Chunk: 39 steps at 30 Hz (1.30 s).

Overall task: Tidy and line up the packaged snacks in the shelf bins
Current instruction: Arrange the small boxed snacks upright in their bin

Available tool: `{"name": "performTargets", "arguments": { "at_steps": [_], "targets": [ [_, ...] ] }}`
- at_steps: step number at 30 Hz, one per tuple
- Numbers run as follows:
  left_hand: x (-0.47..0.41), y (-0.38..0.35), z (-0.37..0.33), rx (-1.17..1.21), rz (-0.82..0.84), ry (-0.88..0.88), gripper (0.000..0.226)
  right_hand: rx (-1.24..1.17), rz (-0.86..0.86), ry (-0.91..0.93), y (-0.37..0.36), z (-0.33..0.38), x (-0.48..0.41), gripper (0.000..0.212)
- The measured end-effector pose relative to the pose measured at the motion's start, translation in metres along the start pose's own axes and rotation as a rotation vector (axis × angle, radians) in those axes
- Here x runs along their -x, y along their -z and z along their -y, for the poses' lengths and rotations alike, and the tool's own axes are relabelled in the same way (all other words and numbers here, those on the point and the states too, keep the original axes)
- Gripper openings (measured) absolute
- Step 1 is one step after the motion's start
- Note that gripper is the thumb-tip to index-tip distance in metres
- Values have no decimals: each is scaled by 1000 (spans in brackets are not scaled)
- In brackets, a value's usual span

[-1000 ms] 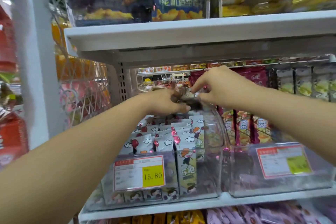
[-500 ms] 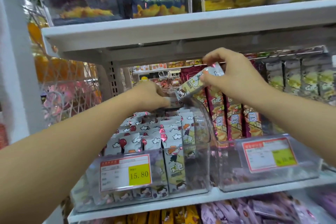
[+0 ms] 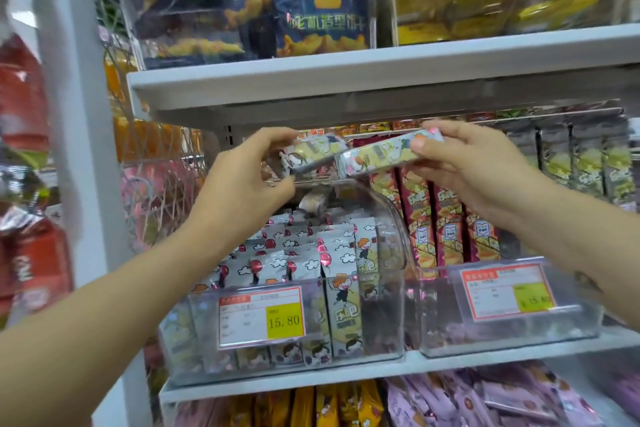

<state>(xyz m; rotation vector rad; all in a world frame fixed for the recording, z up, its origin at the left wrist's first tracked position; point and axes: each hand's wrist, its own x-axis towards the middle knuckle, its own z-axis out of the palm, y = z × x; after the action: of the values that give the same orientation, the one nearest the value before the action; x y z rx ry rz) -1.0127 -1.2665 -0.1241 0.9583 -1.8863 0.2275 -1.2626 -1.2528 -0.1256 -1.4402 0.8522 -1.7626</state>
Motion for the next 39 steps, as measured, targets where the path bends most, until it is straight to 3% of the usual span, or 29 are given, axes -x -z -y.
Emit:
{"name": "performTargets", "arguments": {
  "at_steps": [8, 15, 17, 19, 22, 26, 30, 36, 39],
  "targets": [
    [14, -3, -4, 60, -53, -220, 61, -63, 286, -163, -9, 9, 21, 27],
    [22, -8, -14, 130, -53, -279, 63, -283, 320, -191, -22, 18, 24, 19],
    [21, -6, -16, 165, 22, -257, 62, -242, 315, -148, -21, 23, 23, 20],
    [19, -3, -15, 167, 159, -195, 56, -78, 275, -43, -16, 30, 21, 26],
    [15, 5, -12, 188, 392, -59, 34, 410, 238, 162, -8, 43, 23, 25],
    [18, 0, -13, 102, 741, 9, 33, 929, 401, 350, -15, 47, 29, 26],
    [21, -6, -10, 7, 794, -34, 23, 1183, 658, 261, -32, 33, 34, 34],
    [24, -3, -8, 21, 788, -62, 22, 1525, 790, 211, -44, 12, 40, 27],
    [25, -1, -7, 41, 777, -24, 19, 1577, 853, 183, -44, 5, 40, 31]
  ]
}}
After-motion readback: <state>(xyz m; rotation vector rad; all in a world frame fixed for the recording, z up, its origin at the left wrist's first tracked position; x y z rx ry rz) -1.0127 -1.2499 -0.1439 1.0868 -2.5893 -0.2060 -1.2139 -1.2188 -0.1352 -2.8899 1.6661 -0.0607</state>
